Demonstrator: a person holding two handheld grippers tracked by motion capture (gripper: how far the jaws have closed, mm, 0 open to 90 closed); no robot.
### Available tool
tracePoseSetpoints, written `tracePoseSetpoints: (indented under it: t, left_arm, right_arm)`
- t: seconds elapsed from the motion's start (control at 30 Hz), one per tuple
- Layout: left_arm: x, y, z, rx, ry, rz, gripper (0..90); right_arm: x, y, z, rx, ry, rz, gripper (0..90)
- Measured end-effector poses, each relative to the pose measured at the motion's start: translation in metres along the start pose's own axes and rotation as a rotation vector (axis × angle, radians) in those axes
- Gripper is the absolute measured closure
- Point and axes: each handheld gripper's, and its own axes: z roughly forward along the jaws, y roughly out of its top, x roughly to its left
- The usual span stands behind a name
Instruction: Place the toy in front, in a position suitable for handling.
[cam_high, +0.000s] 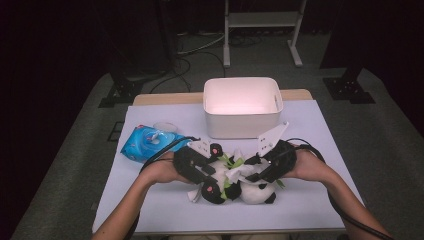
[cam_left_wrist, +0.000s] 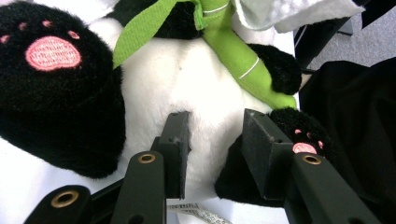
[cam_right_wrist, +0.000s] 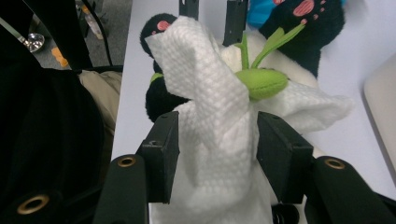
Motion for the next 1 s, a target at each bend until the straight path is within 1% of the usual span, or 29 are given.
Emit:
tracePoseSetpoints:
  t: [0.07, 0.1, 0.13, 0.2, 0.23, 0.27, 0.3, 0.33, 0.4, 0.47, 0.5, 0.53, 0.57, 0.6, 0.67, 0.7, 0.77, 0.8, 0.83, 0.87, 0.93, 1.0]
  left_arm:
    - [0.000, 0.000, 0.000, 0.002, 0.000, 0.001, 61.6]
    - [0.000, 0.000, 0.000, 0.003, 0.000, 0.001, 61.6]
    - [0.000, 0.000, 0.000, 0.004, 0.001, 0.003, 61.6]
    - [0.000, 0.001, 0.000, 0.005, 0.001, 0.002, 61.6]
    - [0.000, 0.001, 0.000, 0.005, 0.001, 0.002, 61.6]
    - [0.000, 0.001, 0.000, 0.005, 0.002, 0.002, 61.6]
    - [0.000, 0.001, 0.000, 0.006, 0.001, 0.002, 61.6]
    - [0.000, 0.001, 0.000, 0.006, 0.001, 0.002, 61.6]
    - [0.000, 0.001, 0.000, 0.005, 0.002, 0.002, 61.6]
    - [0.000, 0.000, 0.000, 0.003, 0.002, 0.001, 61.6]
    - [0.000, 0.000, 0.000, 0.002, 0.002, 0.001, 61.6]
    - [0.000, 0.000, 0.000, 0.002, 0.001, 0.001, 61.6]
    - [0.000, 0.000, 0.000, 0.002, 0.002, 0.001, 61.6]
    - [0.000, 0.000, 0.000, 0.002, 0.001, 0.000, 61.6]
    - [0.000, 0.000, 0.000, 0.002, 0.002, 0.000, 61.6]
    - [0.000, 0.000, 0.000, 0.002, 0.003, 0.001, 61.6]
    - [0.000, 0.000, 0.000, 0.003, 0.002, 0.002, 61.6]
    - [0.000, 0.000, 0.000, 0.004, 0.003, 0.001, 61.6]
    - [0.000, 0.000, 0.000, 0.003, 0.003, 0.001, 61.6]
    - [-0.001, 0.001, 0.000, 0.004, 0.003, 0.001, 61.6]
    - [-0.001, 0.001, 0.000, 0.007, 0.005, 0.001, 61.6]
    - [-0.001, 0.001, 0.000, 0.007, 0.005, 0.002, 61.6]
  right_arm:
    - [0.001, -0.001, -0.005, -0.010, 0.002, 0.002, 49.4]
    - [0.001, -0.002, -0.009, -0.018, -0.001, -0.001, 51.1]
    - [0.001, -0.002, -0.009, -0.018, -0.001, -0.001, 51.1]
    - [0.001, -0.003, -0.015, -0.029, -0.008, 0.003, 57.4]
    - [0.001, -0.003, -0.015, -0.029, -0.008, 0.003, 57.4]
    - [0.000, -0.004, -0.017, -0.034, -0.007, 0.000, 59.5]
    - [-0.002, -0.003, -0.018, -0.031, -0.021, 0.008, 62.8]
    - [-0.002, -0.003, -0.018, -0.031, -0.021, 0.008, 62.8]
    - [-0.006, -0.003, -0.016, -0.029, -0.034, 0.016, 67.7]
    - [-0.008, -0.002, -0.014, -0.024, -0.031, 0.020, 69.2]
    - [-0.010, -0.002, -0.009, -0.012, -0.050, 0.009, 70.2]
    - [-0.010, -0.002, -0.009, -0.012, -0.050, 0.009, 70.2]
    - [-0.012, -0.001, -0.006, -0.015, -0.042, 0.018, 67.5]
    - [-0.015, 0.000, 0.000, -0.002, -0.045, 0.030, 61.2]
    - [-0.017, 0.000, 0.003, 0.005, -0.040, 0.029, 60.5]
    - [-0.019, 0.002, 0.008, 0.013, -0.044, 0.031, 56.2]
    - [-0.021, 0.004, 0.011, 0.021, -0.045, 0.032, 50.5]
    - [-0.021, 0.004, 0.011, 0.021, -0.045, 0.032, 50.5]
    - [-0.024, 0.005, 0.014, 0.028, -0.041, 0.031, 47.5]
    - [-0.024, 0.005, 0.014, 0.028, -0.041, 0.031, 47.5]
    - [-0.026, 0.006, 0.018, 0.040, -0.030, 0.031, 42.9]
    - [-0.028, 0.009, 0.023, 0.051, -0.010, 0.026, 42.5]
